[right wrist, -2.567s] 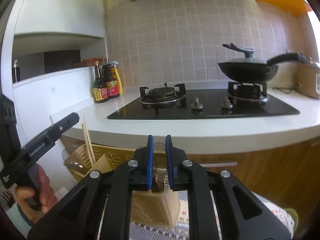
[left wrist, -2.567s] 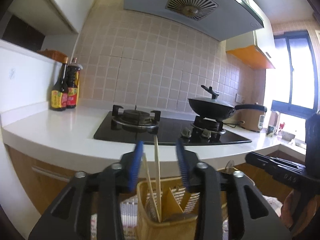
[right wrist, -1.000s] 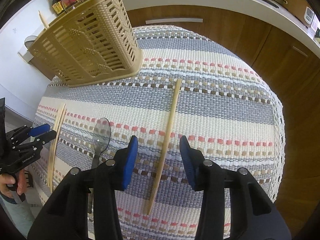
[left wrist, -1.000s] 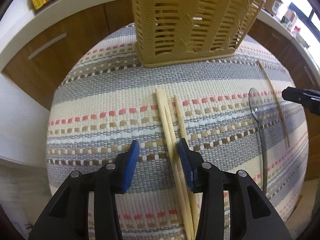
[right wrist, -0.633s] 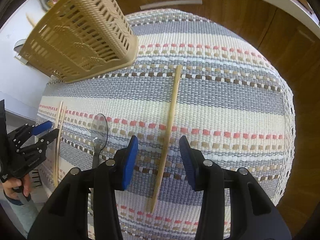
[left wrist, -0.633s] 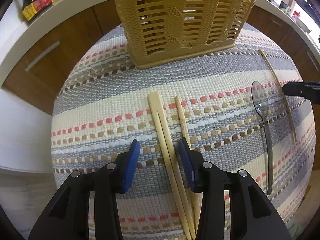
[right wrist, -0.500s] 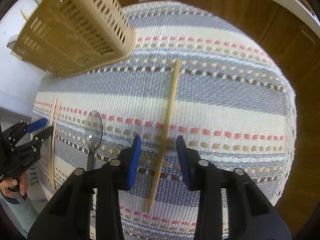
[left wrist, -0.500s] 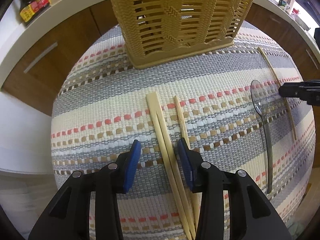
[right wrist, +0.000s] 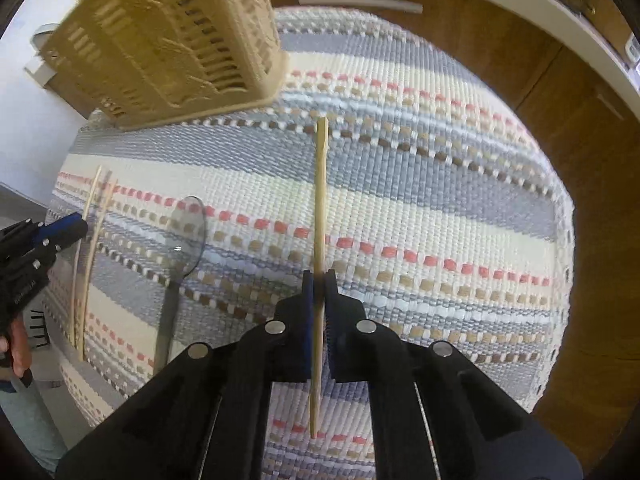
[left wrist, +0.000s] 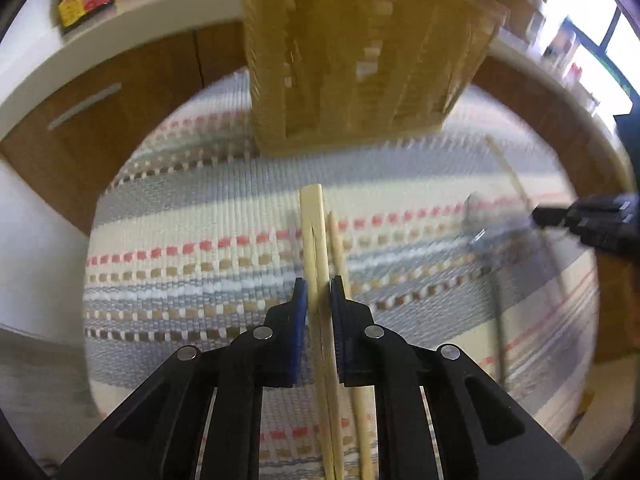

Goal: Organize utensils
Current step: 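Carry the chopsticks over the caddy and open both tools to drop them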

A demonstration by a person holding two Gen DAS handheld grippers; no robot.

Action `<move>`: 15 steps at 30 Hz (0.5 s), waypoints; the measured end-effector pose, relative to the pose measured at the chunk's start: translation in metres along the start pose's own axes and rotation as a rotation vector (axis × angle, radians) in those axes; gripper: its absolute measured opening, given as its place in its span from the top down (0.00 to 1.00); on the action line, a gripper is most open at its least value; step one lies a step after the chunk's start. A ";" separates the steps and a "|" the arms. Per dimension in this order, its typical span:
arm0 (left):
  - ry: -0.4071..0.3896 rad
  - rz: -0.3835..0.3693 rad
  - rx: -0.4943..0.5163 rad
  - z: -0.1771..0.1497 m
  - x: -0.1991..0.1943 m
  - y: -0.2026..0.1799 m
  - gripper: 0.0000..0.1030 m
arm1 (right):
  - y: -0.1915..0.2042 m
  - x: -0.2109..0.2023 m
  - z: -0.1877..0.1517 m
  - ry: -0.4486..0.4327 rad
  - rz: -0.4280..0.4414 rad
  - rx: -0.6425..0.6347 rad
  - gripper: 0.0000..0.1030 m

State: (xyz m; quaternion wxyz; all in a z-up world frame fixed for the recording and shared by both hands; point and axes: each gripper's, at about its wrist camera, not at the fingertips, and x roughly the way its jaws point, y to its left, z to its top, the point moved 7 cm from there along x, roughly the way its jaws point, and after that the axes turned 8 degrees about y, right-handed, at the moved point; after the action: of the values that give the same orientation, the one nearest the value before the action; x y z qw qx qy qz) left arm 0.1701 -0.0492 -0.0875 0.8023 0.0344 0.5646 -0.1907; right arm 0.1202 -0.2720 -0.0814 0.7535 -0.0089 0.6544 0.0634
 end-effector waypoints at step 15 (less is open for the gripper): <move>-0.549 -0.134 0.054 0.034 -0.178 -0.033 0.90 | 0.057 -0.158 0.014 -0.434 0.246 -0.145 0.96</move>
State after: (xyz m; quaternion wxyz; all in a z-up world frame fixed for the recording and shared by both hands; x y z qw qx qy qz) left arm 0.1372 -0.0417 0.0934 0.9095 -0.0345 0.3221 -0.2605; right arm 0.1061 -0.2274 0.0809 0.8602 0.0306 0.4674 0.2018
